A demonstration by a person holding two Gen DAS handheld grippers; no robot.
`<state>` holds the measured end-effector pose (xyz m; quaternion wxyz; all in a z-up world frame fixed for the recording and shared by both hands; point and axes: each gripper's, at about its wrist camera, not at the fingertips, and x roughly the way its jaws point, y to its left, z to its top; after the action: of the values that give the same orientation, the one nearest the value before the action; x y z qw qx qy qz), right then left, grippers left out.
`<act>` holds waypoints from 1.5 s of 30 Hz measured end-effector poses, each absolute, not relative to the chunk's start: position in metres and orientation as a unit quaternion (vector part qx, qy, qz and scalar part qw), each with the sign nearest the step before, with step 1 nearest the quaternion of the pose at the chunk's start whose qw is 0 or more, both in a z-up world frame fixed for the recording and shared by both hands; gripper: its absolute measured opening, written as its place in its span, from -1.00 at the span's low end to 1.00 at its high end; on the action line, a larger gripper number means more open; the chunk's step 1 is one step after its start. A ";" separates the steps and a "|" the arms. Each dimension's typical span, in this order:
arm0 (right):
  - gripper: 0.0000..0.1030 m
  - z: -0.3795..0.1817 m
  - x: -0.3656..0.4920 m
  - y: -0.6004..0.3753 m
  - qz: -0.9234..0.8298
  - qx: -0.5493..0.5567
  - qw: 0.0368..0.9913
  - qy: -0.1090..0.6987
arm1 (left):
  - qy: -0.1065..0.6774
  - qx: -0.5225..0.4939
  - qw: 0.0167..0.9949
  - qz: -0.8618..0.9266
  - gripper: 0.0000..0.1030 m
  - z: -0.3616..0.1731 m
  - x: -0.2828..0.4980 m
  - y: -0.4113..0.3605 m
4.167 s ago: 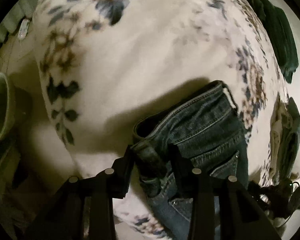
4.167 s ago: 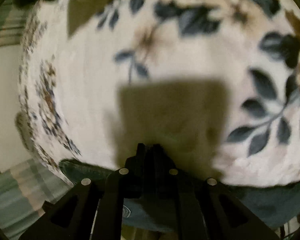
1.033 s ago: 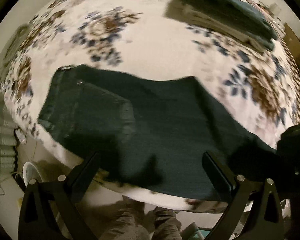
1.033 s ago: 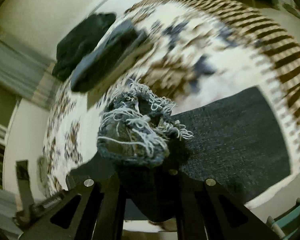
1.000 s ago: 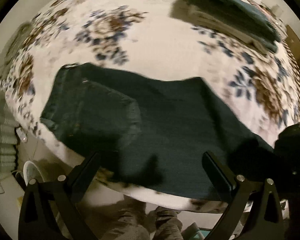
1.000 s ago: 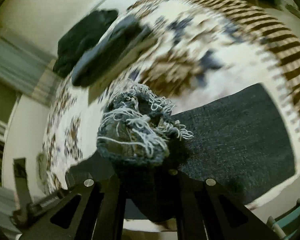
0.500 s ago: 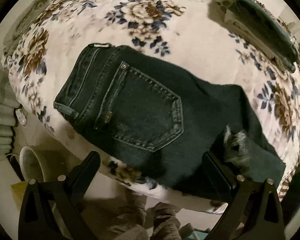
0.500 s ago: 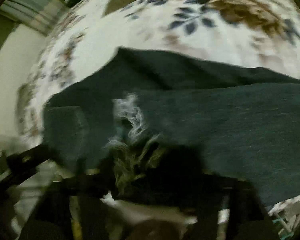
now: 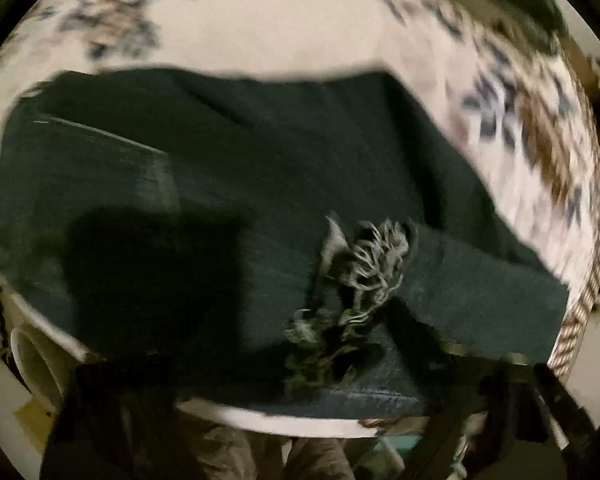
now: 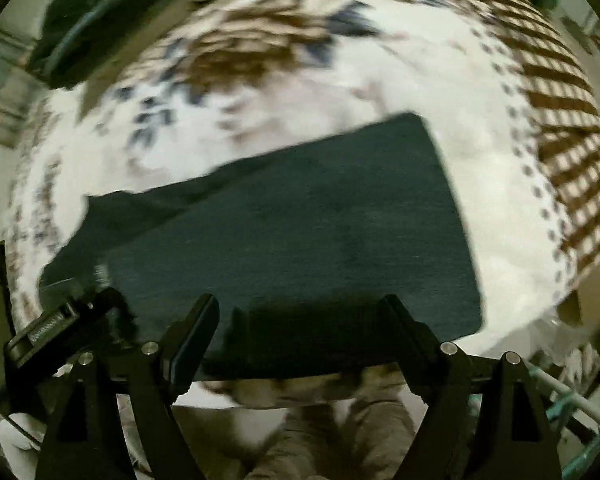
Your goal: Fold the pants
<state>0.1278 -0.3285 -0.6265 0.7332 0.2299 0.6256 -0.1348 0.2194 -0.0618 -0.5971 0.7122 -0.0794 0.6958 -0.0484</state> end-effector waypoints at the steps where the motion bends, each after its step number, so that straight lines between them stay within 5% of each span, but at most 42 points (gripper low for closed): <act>1: 0.64 -0.628 0.126 -0.337 -0.138 0.233 0.731 0.627 | 0.697 -0.071 0.711 -0.054 0.03 -0.602 0.219 -0.067; 2: 0.64 -0.630 0.125 -0.340 -0.144 0.232 0.728 0.629 | 0.691 -0.069 0.717 -0.058 -0.18 -0.602 0.218 -0.069; 3: 0.64 -0.631 0.123 -0.343 -0.148 0.230 0.727 0.630 | 0.682 -0.071 0.725 -0.065 -0.73 -0.600 0.216 -0.070; 4: 0.64 -0.631 0.124 -0.341 -0.148 0.228 0.726 0.631 | 0.675 -0.067 0.731 -0.075 -0.89 -0.598 0.213 -0.073; 9: 0.64 -0.637 0.128 -0.340 -0.157 0.225 0.722 0.635 | 0.658 -0.063 0.746 -0.074 -1.00 -0.588 0.205 -0.062; 20: 0.64 -0.635 0.137 -0.330 -0.134 0.243 0.711 0.646 | 0.684 -0.242 0.687 -0.051 -0.93 -0.570 0.204 0.005; 24: 0.64 -0.636 0.128 -0.322 -0.121 0.291 0.691 0.651 | 0.717 -0.374 0.585 -0.056 -0.70 -0.588 0.196 -0.008; 29: 0.64 -0.641 0.122 -0.316 -0.122 0.320 0.676 0.652 | 0.722 -0.487 0.492 -0.014 -0.69 -0.615 0.182 -0.037; 45: 0.64 -0.654 0.111 -0.320 -0.126 0.335 0.658 0.663 | 0.762 -0.407 0.503 0.015 -0.65 -0.629 0.183 -0.030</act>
<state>0.1114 -0.3197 -0.6536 0.6579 0.3348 0.6627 -0.1260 0.1825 -0.0299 -0.6290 0.5033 -0.4070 0.7621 0.0150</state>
